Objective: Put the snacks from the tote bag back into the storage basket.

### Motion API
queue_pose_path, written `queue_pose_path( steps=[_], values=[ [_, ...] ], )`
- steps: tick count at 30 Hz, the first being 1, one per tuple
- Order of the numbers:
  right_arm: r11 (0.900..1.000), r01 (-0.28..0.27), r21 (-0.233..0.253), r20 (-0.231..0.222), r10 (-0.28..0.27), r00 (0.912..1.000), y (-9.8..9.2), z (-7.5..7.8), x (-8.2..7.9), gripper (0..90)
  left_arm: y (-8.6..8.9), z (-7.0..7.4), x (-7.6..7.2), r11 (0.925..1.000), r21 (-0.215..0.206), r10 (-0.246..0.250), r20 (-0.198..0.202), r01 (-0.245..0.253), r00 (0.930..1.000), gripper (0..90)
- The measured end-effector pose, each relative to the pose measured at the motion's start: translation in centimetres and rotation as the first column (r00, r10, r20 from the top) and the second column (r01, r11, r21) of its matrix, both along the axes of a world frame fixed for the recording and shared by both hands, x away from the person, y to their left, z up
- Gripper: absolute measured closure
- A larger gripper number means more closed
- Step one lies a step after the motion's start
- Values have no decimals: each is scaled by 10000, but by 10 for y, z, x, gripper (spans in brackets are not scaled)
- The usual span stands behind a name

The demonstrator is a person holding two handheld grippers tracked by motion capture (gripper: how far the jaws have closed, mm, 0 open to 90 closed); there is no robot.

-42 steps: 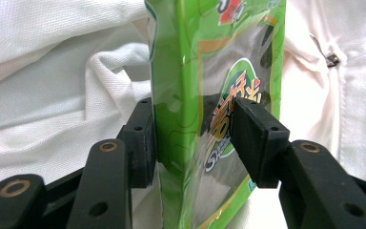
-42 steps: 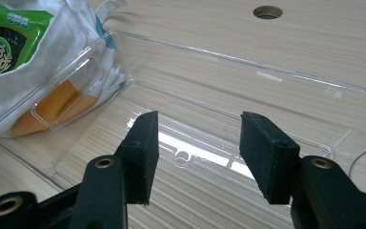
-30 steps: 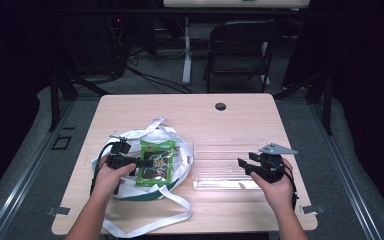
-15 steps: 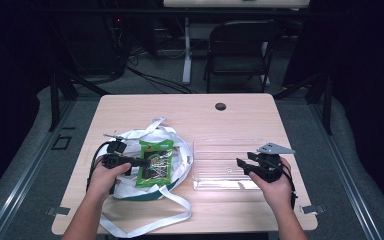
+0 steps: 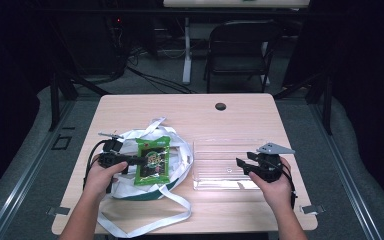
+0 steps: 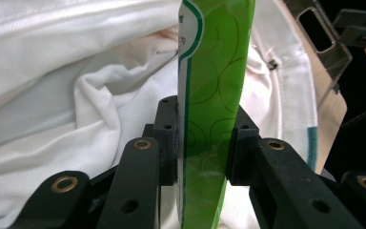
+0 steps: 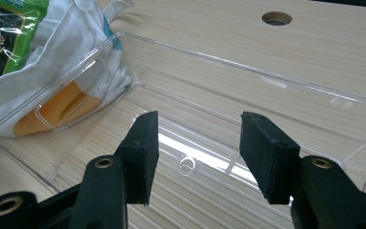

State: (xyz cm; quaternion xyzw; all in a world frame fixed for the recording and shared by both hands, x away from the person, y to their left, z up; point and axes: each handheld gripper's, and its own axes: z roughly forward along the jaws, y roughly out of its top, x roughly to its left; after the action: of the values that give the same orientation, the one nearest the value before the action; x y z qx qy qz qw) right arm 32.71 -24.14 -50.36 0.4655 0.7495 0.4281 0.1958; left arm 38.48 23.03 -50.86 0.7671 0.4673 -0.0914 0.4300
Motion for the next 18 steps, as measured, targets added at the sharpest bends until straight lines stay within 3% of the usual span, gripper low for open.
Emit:
queue_pose_path(
  steps=[9,16,18],
  values=[
    [10000,-25,59,48,25,10000,0,0,0,482,6,11,-3,9994,-261,254,944,-230,9952,719],
    [10000,-83,-40,34,83,10000,0,1,0,482,7,17,-7,9981,-334,569,1615,-522,9852,720],
    [9999,-125,-78,2,125,9999,0,1,1,481,6,20,-9,9975,-400,642,1905,-576,9796,720]
  ],
)
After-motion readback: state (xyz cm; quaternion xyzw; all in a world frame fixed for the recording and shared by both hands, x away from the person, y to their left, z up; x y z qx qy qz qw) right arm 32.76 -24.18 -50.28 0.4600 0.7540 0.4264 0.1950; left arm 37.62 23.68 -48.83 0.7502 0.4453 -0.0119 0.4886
